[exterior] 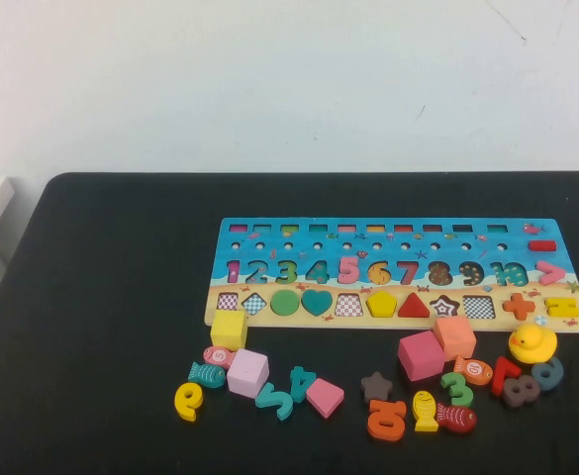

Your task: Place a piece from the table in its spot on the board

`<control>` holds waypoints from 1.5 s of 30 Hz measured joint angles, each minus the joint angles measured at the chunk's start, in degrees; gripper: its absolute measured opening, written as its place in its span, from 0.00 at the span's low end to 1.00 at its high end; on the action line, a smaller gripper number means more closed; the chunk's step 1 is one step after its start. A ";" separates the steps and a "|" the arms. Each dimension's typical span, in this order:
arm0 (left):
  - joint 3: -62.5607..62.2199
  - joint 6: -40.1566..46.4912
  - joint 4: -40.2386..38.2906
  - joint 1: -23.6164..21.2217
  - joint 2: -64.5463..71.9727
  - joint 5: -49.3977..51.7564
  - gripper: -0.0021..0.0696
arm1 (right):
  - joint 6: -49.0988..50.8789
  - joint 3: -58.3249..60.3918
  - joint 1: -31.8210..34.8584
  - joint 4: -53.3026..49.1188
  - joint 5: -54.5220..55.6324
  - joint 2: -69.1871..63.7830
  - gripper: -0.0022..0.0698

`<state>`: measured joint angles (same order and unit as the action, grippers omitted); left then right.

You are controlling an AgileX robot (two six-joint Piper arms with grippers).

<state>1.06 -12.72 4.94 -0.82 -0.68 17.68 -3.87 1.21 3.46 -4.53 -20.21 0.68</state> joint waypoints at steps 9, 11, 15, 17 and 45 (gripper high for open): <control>-0.10 11.99 -9.64 4.19 0.00 0.03 0.03 | 0.00 0.00 0.00 0.00 0.00 0.00 0.06; -0.10 12.72 -9.64 4.32 0.00 0.03 0.03 | 0.00 0.00 0.00 0.00 0.00 0.00 0.06; -0.10 13.99 -9.64 4.53 0.00 0.03 0.03 | 0.00 0.00 0.00 0.00 0.00 0.00 0.06; -0.10 14.12 -9.64 4.53 0.00 0.03 0.03 | 0.00 0.00 0.00 0.00 0.00 0.00 0.06; -0.10 14.12 -10.09 4.53 -0.08 0.34 0.03 | 0.00 0.00 0.00 0.00 0.00 0.00 0.06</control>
<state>0.96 1.39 -5.14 3.71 -0.76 18.02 -3.87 1.21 3.46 -4.53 -20.21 0.68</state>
